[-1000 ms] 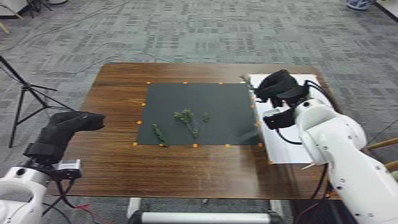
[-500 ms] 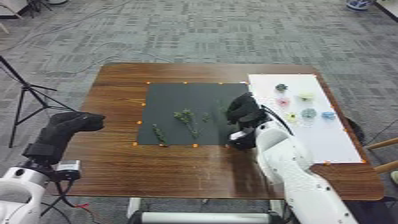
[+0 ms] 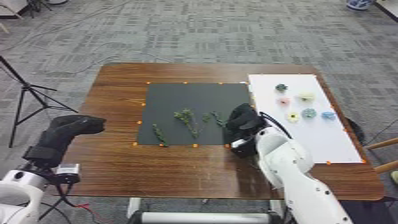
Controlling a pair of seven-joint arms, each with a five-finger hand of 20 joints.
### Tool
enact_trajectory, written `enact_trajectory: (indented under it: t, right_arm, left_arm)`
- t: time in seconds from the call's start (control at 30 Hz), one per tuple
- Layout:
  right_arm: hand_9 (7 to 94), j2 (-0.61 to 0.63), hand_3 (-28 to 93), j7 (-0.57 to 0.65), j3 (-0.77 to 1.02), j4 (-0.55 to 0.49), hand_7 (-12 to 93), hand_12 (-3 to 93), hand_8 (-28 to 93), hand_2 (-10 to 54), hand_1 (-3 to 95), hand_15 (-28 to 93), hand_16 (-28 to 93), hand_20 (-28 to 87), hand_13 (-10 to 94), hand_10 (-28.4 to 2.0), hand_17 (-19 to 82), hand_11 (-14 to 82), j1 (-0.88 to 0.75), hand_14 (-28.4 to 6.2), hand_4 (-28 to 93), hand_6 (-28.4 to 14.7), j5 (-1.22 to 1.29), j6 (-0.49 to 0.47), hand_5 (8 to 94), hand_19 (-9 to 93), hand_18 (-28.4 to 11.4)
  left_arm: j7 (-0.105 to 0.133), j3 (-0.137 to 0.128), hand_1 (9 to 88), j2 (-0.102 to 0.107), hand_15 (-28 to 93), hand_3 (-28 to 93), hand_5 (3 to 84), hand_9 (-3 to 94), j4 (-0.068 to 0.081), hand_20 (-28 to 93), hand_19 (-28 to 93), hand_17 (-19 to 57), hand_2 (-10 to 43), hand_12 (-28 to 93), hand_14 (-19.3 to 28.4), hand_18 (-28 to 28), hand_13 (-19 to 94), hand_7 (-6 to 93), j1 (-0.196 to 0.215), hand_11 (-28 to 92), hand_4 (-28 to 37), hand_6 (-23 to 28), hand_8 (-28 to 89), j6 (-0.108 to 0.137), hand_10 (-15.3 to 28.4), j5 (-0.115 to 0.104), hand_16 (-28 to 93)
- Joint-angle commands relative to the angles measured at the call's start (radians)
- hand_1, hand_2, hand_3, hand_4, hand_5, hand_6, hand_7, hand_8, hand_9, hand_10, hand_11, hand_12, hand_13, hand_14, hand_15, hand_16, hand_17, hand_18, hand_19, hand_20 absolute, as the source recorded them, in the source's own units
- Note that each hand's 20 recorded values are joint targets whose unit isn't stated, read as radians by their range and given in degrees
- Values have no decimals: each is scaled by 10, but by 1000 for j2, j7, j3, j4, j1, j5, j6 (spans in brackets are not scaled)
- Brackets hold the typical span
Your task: Arrange flowers
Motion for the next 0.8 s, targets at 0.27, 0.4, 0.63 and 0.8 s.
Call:
enact_trajectory:
  t: [0.27, 0.4, 0.63, 0.8]
  right_arm:
    - [776, 16, 589, -7, 93, -105, 281, 297, -58, -95, 406, 512, 319, 405, 937, -170, 730, 355, -14, -38, -26, -87, 9, -194, 614, 905, -35]
    - [779, 12, 561, 15, 111, -113, 234, 288, -44, -95, 374, 494, 323, 397, 937, -181, 728, 329, -15, -45, -27, -94, 88, -222, 614, 897, -34]
    - [801, 65, 588, 5, 125, -145, 201, 263, -25, -53, 247, 486, 316, 380, 937, -190, 723, 271, -65, -54, -64, -99, 53, -144, 633, 902, -50]
    - [791, 126, 567, -62, 230, -217, 223, 235, -28, 19, 267, 455, 332, 394, 927, -186, 676, 201, -164, -69, -81, -84, 42, -30, 658, 928, -96]
  left_arm:
    - [-19, -2, 244, -10, 267, 677, 571, 544, -6, 287, 285, 16, -59, 163, 187, 171, 442, 210, 1, 222, -188, -1, -78, -58, 144, 16, 33]
    - [-16, -8, 247, -12, 263, 676, 570, 542, -9, 285, 281, 15, -63, 162, 186, 171, 439, 207, 11, 219, -185, -4, -78, -51, 146, 15, 34]
    - [-16, 10, 248, 1, 261, 674, 570, 540, 2, 286, 279, 15, -62, 162, 186, 170, 438, 207, -5, 217, -184, -4, -77, -69, 145, 15, 36]
    - [-7, 10, 248, 3, 260, 674, 573, 541, 5, 285, 278, 15, -61, 163, 186, 170, 438, 208, -15, 218, -184, -4, -78, -65, 144, 15, 37]
